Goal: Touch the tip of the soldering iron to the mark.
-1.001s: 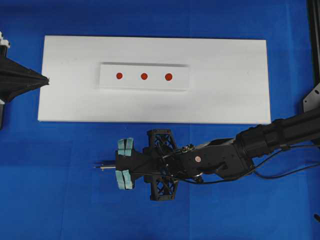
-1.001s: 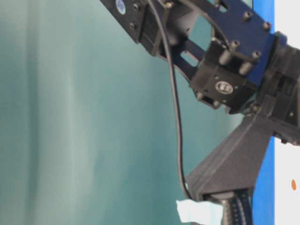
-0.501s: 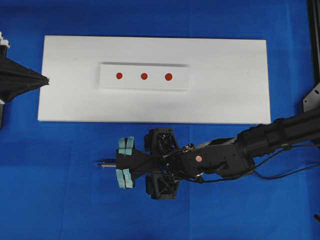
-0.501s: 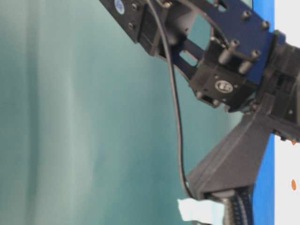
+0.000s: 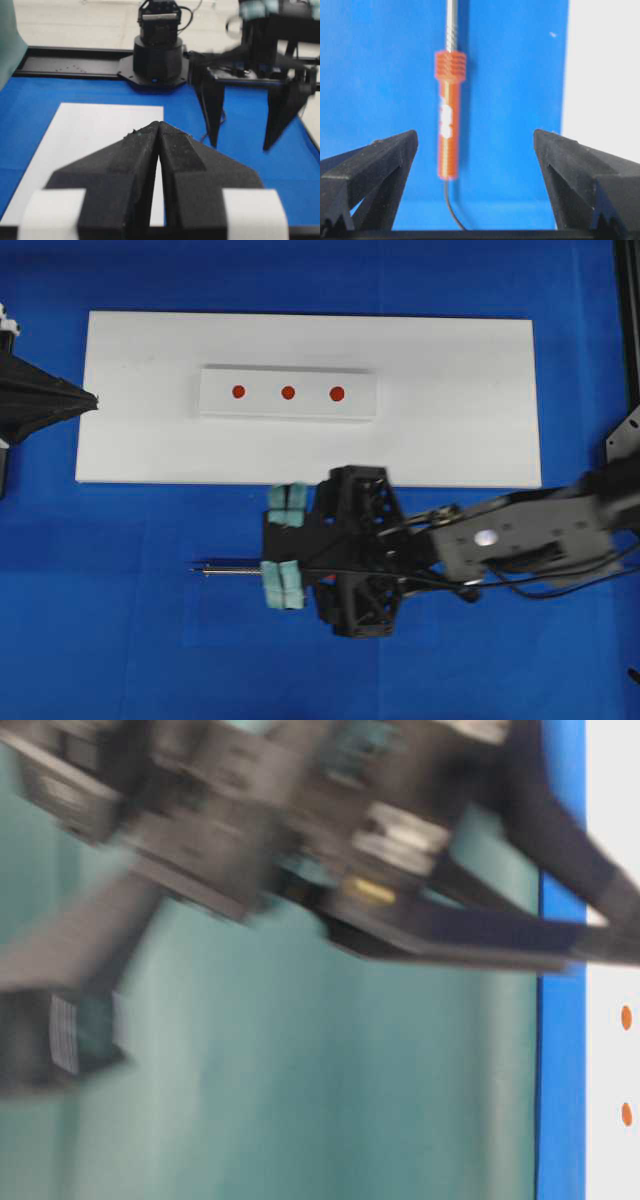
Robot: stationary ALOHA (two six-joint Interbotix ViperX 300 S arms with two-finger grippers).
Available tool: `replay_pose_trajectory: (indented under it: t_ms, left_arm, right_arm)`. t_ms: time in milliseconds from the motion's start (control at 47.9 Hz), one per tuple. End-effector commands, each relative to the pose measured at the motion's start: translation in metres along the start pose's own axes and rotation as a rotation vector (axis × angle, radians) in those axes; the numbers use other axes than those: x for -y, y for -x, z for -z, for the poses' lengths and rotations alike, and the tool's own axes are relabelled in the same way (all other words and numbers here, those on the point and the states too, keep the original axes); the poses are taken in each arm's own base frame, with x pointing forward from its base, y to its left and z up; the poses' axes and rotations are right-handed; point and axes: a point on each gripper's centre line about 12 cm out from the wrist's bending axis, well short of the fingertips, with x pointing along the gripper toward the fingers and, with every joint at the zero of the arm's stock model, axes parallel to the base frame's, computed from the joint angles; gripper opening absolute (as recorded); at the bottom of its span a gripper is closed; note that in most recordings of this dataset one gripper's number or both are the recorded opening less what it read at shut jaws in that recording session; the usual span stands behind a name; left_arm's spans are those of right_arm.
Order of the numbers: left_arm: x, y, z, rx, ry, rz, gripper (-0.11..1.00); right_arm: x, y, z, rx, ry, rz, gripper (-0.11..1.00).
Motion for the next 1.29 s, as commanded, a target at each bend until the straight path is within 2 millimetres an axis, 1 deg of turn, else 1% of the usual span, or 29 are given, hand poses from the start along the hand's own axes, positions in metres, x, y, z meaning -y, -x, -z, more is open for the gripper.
replay_pose_trajectory:
  t_ms: [0, 63, 167, 271, 459, 542, 563, 647, 730, 814, 897, 981, 1064, 1148, 1168, 1273]
  left_arm:
    - [0.000, -0.001, -0.004, 0.012, 0.000, 0.002, 0.00]
    - [0.000, -0.001, -0.004, 0.012, 0.000, 0.002, 0.00]
    - [0.001, -0.001, -0.004, 0.012, 0.000, 0.004, 0.00]
    - [0.000, -0.001, -0.004, 0.012, 0.002, 0.002, 0.00]
    - [0.000, -0.001, -0.004, 0.012, 0.000, 0.002, 0.00]
    - [0.000, -0.002, -0.004, 0.011, 0.000, 0.002, 0.00]
    - [0.000, -0.001, -0.004, 0.012, 0.002, 0.002, 0.00]
    - [0.000, -0.002, -0.004, 0.011, 0.000, 0.002, 0.00]
    - [0.000, -0.001, -0.004, 0.012, 0.000, 0.002, 0.00]
    - [0.000, -0.001, -0.004, 0.012, 0.005, 0.002, 0.00]
    - [0.000, -0.001, -0.004, 0.012, 0.006, 0.002, 0.00]
    - [0.000, -0.001, -0.004, 0.011, 0.006, 0.002, 0.00]
    - [0.000, -0.001, -0.004, 0.006, 0.008, 0.002, 0.00]
    - [0.000, 0.000, -0.004, 0.008, 0.009, 0.002, 0.00]
    - [0.000, -0.001, -0.005, 0.008, 0.009, 0.002, 0.00]
    - [0.000, 0.001, -0.006, 0.011, 0.011, 0.002, 0.00]
  right_arm:
    - [0.004, 0.030, -0.011, 0.055, -0.007, -0.005, 0.87]
    - [0.006, 0.034, -0.011, 0.059, -0.003, 0.001, 0.87]
    - [0.009, 0.034, -0.013, 0.066, 0.003, 0.010, 0.87]
    - [0.018, 0.033, -0.016, 0.071, -0.003, 0.030, 0.87]
    - [0.064, 0.031, -0.029, 0.079, -0.031, 0.101, 0.87]
    - [0.088, 0.031, -0.033, 0.078, -0.038, 0.135, 0.87]
    - [0.098, 0.030, -0.035, 0.077, -0.044, 0.147, 0.87]
    - [0.121, 0.030, -0.038, 0.076, -0.063, 0.180, 0.87]
    - [0.141, 0.032, -0.040, 0.079, -0.082, 0.206, 0.87]
    - [0.155, 0.034, -0.042, 0.083, -0.093, 0.225, 0.87]
    - [0.158, 0.035, -0.041, 0.082, -0.087, 0.230, 0.87]
    - [0.158, 0.042, -0.039, 0.087, -0.079, 0.229, 0.87]
    - [0.159, 0.057, -0.031, 0.103, -0.074, 0.229, 0.87]
    - [0.161, 0.076, -0.018, 0.127, -0.075, 0.228, 0.86]
    - [0.162, 0.083, -0.013, 0.142, -0.077, 0.225, 0.85]
    - [0.163, 0.105, 0.010, 0.192, -0.080, 0.211, 0.85]
